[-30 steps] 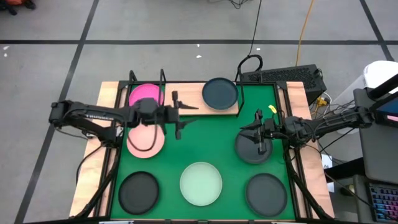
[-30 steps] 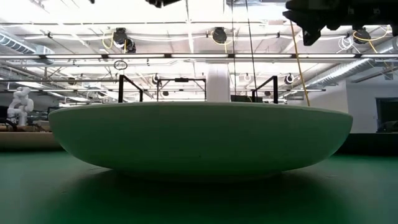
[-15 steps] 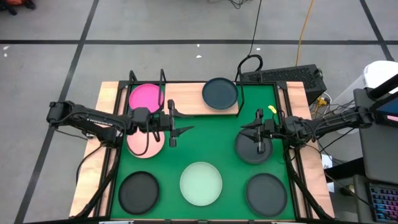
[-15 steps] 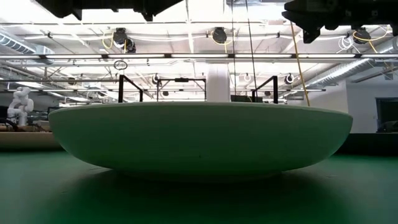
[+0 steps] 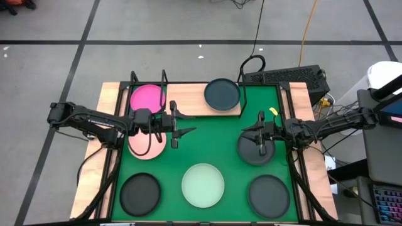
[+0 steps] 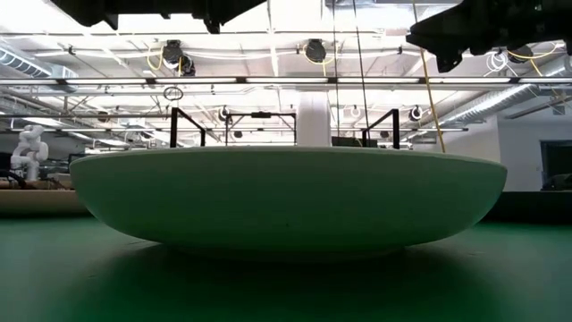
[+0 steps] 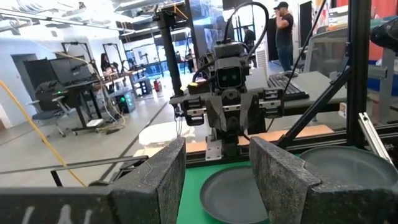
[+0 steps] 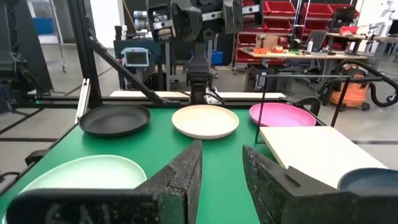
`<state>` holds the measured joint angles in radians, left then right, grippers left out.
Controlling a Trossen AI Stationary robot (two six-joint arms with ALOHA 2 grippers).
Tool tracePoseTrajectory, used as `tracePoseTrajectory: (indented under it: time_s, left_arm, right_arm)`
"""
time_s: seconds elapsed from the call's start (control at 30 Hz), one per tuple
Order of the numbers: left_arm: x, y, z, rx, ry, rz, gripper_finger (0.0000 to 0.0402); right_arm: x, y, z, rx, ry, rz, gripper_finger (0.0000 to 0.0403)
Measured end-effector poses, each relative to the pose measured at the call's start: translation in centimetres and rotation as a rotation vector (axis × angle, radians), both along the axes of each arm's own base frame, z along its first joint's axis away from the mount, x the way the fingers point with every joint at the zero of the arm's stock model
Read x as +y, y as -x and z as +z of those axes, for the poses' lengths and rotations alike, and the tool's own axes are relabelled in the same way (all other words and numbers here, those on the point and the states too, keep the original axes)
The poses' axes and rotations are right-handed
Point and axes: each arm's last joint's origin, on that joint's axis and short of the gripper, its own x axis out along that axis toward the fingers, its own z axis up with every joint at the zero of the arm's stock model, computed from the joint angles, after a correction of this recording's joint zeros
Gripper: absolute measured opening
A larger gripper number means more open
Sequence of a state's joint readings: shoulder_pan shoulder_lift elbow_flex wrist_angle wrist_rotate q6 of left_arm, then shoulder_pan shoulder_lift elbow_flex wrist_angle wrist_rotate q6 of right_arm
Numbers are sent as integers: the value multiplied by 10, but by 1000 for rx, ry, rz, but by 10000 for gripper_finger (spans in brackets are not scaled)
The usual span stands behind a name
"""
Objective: Place and stack plates onto a shelf
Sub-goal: Stack the top right black plate on top of the dark blue plate on the shelf
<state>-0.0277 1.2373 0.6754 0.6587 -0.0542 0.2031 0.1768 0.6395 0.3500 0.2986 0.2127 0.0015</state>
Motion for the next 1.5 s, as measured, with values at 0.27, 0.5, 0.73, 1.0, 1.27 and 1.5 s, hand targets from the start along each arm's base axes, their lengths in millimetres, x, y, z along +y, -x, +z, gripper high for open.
tracePoseTrajectory:
  time_s: [0.27,0.5,0.73,1.0,1.27,1.5]
  left_arm:
    - [0,0,0,1,3,1,184]
    - [2,0,0,4,-25,10,184]
    - [6,0,-1,6,-3,25,184]
    - [6,-1,-2,15,14,23,184]
    - [6,-12,-18,72,29,22,184]
    - [6,-18,-27,104,29,22,184]
  right_arm:
    - [0,1,-6,61,-36,-5,98]
    - [-1,-3,-11,101,-66,-66,98]
    - [1,-14,-11,290,-70,-84,98]
    - [15,-22,-46,611,-82,-70,98]
    - [45,-28,-72,806,-86,12,98]
    - [60,-31,-71,876,-121,4,98]
